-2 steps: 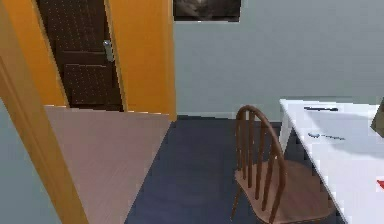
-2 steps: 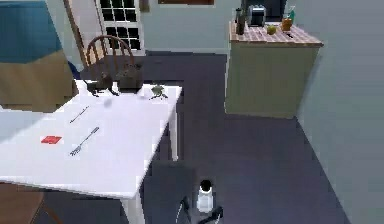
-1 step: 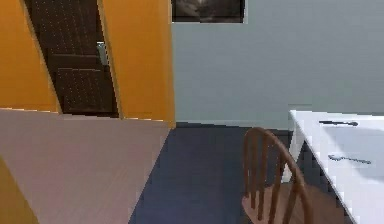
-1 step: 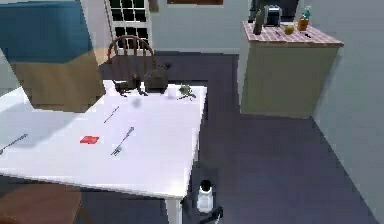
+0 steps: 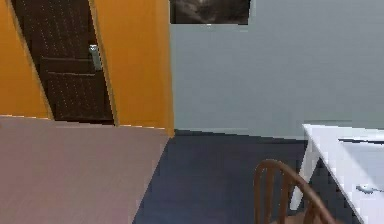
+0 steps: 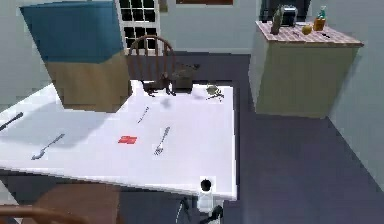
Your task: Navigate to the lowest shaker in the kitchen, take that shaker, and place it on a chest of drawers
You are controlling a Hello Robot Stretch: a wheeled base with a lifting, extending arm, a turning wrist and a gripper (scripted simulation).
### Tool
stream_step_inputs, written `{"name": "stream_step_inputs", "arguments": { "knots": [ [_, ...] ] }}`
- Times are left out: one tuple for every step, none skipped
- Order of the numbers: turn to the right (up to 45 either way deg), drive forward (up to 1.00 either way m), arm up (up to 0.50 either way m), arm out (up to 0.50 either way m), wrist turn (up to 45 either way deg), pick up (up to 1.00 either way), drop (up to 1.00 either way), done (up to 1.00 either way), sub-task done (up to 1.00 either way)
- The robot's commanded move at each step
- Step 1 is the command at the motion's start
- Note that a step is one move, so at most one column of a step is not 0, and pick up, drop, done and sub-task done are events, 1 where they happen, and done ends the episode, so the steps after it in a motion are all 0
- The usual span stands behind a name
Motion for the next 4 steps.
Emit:
{"name": "stream_step_inputs", "arguments": {
  "knots": [
    [45.0, 0.0, 0.0, 0.0, 0.0, 0.0, 0.0, 0.0, 0.0],
    [45.0, 0.0, 0.0, 0.0, 0.0, 0.0, 0.0, 0.0, 0.0],
    [45.0, 0.0, 0.0, 0.0, 0.0, 0.0, 0.0, 0.0, 0.0],
    [18.0, 0.0, 0.0, 0.0, 0.0, 0.0, 0.0, 0.0, 0.0]
  ]
}}
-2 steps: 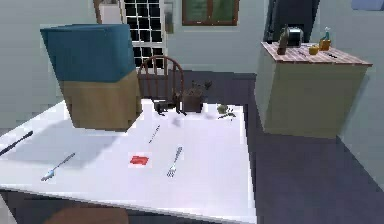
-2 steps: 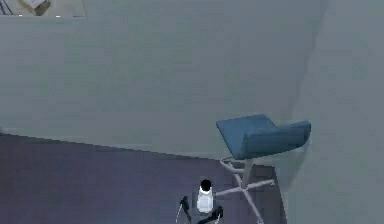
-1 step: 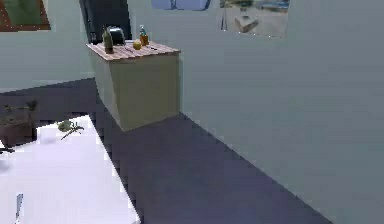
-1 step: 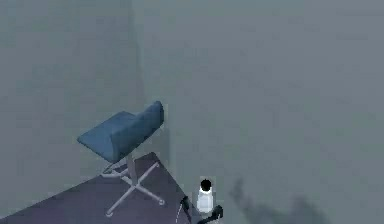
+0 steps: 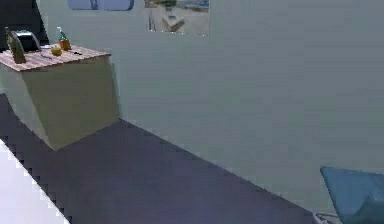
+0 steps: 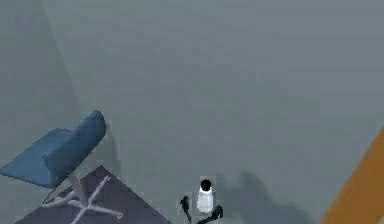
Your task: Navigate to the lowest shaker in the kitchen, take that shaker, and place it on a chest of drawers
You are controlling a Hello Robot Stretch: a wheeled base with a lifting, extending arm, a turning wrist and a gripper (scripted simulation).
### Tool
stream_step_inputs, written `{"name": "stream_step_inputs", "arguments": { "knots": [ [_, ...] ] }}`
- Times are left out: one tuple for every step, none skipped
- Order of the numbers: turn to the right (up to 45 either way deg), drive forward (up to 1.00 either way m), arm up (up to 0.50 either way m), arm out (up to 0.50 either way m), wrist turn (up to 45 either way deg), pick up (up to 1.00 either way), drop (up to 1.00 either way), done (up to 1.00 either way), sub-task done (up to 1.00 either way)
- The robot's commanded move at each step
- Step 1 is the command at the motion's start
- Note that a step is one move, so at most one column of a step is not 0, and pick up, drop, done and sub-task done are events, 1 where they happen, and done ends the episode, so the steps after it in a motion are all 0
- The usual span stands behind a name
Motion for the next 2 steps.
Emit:
{"name": "stream_step_inputs", "arguments": {
  "knots": [
    [0.0, 0.75, 0.0, 0.0, 0.0, 0.0, 0.0, 0.0, 0.0],
    [-45.0, 0.0, 0.0, 0.0, 0.0, 0.0, 0.0, 0.0, 0.0]
  ]
}}
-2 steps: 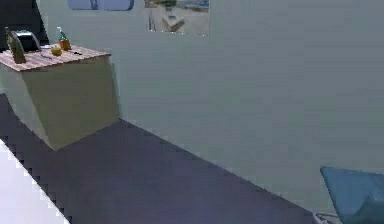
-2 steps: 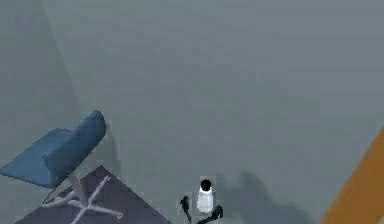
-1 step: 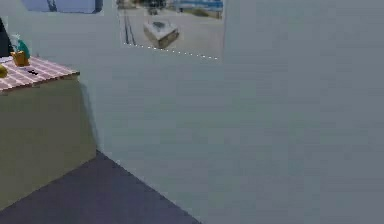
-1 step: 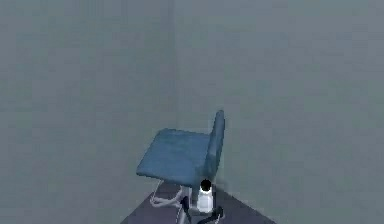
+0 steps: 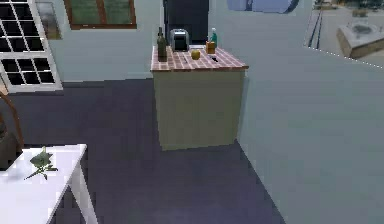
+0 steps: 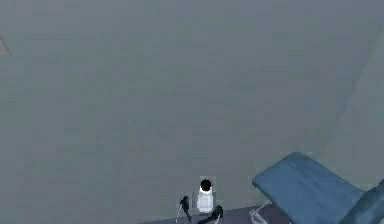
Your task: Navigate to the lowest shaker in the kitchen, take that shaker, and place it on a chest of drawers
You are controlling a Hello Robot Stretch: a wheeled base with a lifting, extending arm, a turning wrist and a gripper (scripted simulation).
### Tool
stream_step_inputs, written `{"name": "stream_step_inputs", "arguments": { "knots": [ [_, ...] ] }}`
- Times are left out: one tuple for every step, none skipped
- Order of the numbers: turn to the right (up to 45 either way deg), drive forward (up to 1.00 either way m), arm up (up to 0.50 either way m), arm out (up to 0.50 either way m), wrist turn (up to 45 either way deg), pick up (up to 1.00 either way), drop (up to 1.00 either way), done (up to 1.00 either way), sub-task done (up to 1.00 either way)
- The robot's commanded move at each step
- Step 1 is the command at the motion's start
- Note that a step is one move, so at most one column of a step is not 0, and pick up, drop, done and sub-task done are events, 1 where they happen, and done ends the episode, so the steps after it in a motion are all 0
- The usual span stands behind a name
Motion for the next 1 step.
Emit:
{"name": "stream_step_inputs", "arguments": {
  "knots": [
    [-21.0, 0.0, 0.0, 0.0, 0.0, 0.0, 0.0, 0.0, 0.0]
  ]
}}
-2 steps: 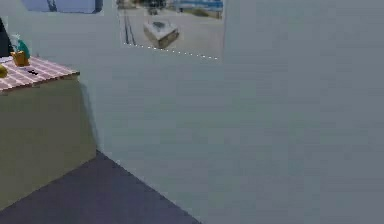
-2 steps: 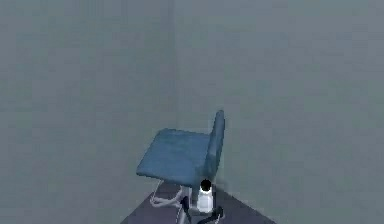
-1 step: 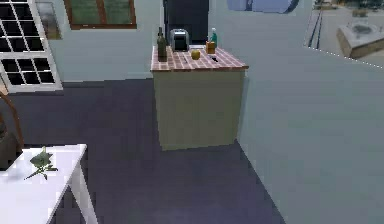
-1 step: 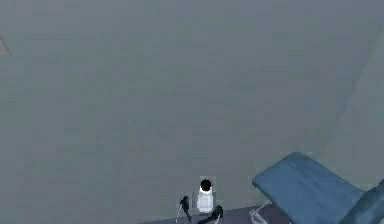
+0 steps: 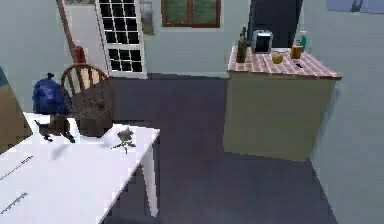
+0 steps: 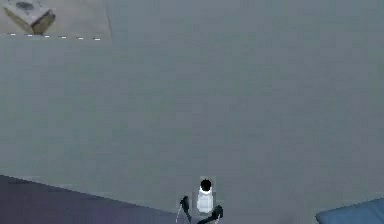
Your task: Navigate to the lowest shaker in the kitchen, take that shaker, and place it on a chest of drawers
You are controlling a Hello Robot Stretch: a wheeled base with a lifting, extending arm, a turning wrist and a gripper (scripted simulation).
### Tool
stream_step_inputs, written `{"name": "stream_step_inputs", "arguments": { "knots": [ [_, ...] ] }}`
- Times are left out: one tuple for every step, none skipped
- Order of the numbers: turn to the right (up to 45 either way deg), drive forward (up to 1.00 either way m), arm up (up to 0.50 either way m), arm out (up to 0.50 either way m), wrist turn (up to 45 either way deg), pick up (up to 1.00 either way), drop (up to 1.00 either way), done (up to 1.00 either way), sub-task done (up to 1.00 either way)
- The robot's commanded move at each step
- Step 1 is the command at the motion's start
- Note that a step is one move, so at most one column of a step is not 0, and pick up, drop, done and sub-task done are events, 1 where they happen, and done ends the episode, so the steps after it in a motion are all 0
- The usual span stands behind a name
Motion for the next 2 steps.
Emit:
{"name": "stream_step_inputs", "arguments": {
  "knots": [
    [0.0, 1.0, 0.0, 0.0, 0.0, 0.0, 0.0, 0.0, 0.0],
    [0.0, 0.35, 0.0, 0.0, 0.0, 0.0, 0.0, 0.0, 0.0]
  ]
}}
